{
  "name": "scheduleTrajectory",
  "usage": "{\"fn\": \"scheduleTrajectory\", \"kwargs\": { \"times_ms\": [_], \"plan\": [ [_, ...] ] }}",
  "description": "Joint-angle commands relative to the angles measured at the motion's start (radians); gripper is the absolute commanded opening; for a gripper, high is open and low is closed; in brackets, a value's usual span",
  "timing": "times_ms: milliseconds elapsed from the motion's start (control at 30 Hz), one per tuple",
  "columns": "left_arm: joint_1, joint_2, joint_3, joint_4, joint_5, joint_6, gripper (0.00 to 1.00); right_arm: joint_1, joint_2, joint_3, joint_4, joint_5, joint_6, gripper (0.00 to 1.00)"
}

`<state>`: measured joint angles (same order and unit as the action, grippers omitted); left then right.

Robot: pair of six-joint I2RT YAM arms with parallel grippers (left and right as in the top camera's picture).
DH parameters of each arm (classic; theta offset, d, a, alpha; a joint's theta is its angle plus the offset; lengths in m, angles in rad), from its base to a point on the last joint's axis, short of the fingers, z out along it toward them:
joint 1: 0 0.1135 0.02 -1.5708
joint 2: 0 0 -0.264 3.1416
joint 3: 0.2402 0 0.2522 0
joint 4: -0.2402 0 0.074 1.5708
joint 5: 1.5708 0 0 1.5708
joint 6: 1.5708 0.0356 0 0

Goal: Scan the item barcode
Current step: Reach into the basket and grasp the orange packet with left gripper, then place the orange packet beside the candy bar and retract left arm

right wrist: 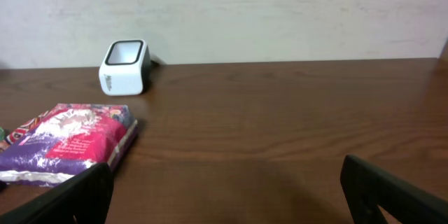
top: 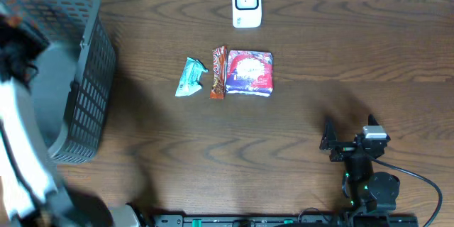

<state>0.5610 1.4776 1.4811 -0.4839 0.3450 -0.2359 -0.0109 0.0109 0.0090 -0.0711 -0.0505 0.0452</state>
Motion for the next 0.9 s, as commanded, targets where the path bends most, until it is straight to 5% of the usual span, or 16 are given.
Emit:
{"fn": "scheduleTrajectory", "kwargs": {
  "times_ms": [0, 200, 433, 600, 733, 867],
  "plan": [
    [-0.017, -0.162, 0.011, -0.004, 0.226, -0.221, 0.07, -0.008, -0.006, -0.003, -0.003, 0.007, 0.013, 0.99],
    [-0.278, -0.372, 0.011, -0.004, 0.28, -0.251, 0.07, -0.008, -0.006, -0.003, -0.003, 0.007, 0.013, 0.99],
    [-0.781, -0.397, 0.011, -0.086, 0.267, 0.098, 0.08, -0.008, -0.006, -0.003, -0.003, 0.007, 0.013, 0.99],
    [-1.014, -0.277, 0.011, -0.199, 0.027, 0.243, 0.07, -0.008, -0.006, -0.003, -0.003, 0.007, 0.013, 0.99],
    [-1.075, -0.134, 0.011, -0.231, -0.245, 0.242, 0.07, -0.008, -0.006, -0.003, -0.003, 0.007, 0.013, 0.99],
    [-1.078, 0.029, 0.011, -0.223, -0.306, 0.233, 0.07, -0.008, -0.006, -0.003, -0.003, 0.007, 0.013, 0.99]
  ]
}}
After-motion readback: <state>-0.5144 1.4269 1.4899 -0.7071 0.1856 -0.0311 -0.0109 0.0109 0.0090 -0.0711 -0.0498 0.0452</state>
